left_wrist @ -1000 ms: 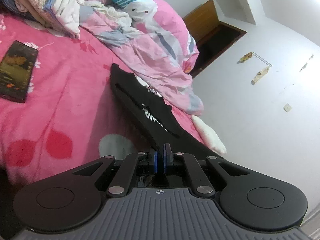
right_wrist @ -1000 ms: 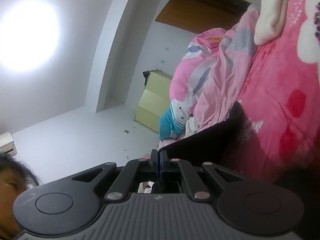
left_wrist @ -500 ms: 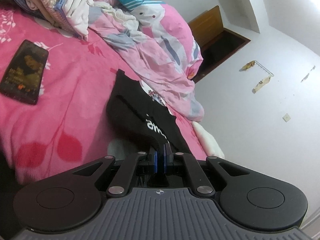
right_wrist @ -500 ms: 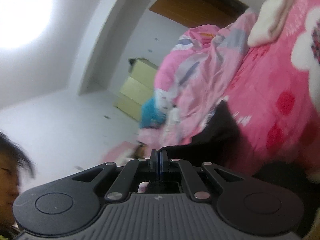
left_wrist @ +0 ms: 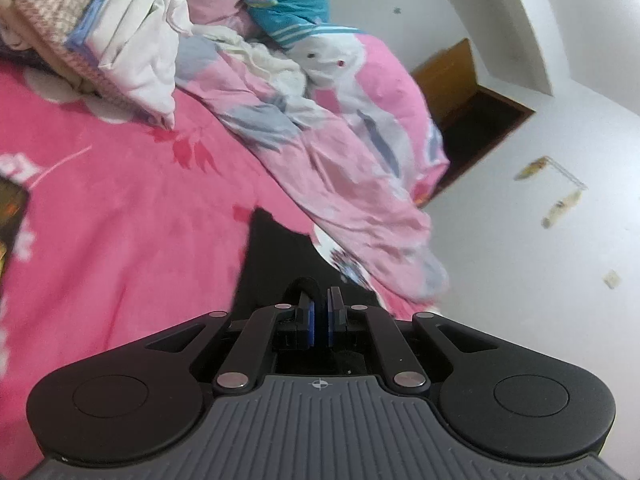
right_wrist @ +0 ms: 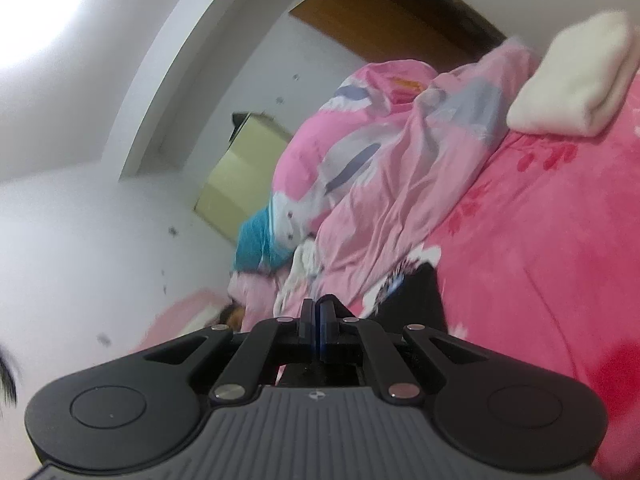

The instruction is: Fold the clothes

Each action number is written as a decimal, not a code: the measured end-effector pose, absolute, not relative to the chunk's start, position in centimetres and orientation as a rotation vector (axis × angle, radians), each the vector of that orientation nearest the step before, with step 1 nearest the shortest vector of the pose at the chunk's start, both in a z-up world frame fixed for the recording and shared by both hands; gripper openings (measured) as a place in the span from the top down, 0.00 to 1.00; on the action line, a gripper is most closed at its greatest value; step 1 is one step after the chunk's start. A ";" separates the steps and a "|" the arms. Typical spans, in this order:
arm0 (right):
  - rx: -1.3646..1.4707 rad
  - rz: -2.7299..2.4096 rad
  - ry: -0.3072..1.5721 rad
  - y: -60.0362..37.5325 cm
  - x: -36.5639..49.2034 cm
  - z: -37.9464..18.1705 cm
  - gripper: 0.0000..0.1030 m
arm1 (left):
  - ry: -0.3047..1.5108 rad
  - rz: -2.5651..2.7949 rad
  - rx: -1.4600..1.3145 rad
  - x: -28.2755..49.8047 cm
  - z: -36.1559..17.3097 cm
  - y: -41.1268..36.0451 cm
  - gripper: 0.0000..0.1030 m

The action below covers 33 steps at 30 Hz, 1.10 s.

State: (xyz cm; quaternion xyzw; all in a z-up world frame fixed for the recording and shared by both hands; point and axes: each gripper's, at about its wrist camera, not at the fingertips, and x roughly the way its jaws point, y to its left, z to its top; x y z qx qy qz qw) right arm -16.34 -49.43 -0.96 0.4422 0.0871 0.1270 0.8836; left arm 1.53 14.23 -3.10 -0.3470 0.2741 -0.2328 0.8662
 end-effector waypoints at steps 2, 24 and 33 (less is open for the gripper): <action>0.940 0.246 0.201 -50.1 -14.2 -1.9 0.98 | 0.586 -0.466 -0.714 3.7 -3.5 13.5 0.96; 1.234 0.075 0.453 -56.0 -0.6 -12.3 0.93 | 0.816 -0.377 -0.857 14.2 -11.8 12.1 0.85; 1.406 0.016 0.354 -57.9 -6.5 -11.6 0.58 | 0.751 -0.362 -1.088 10.6 -10.2 15.8 0.56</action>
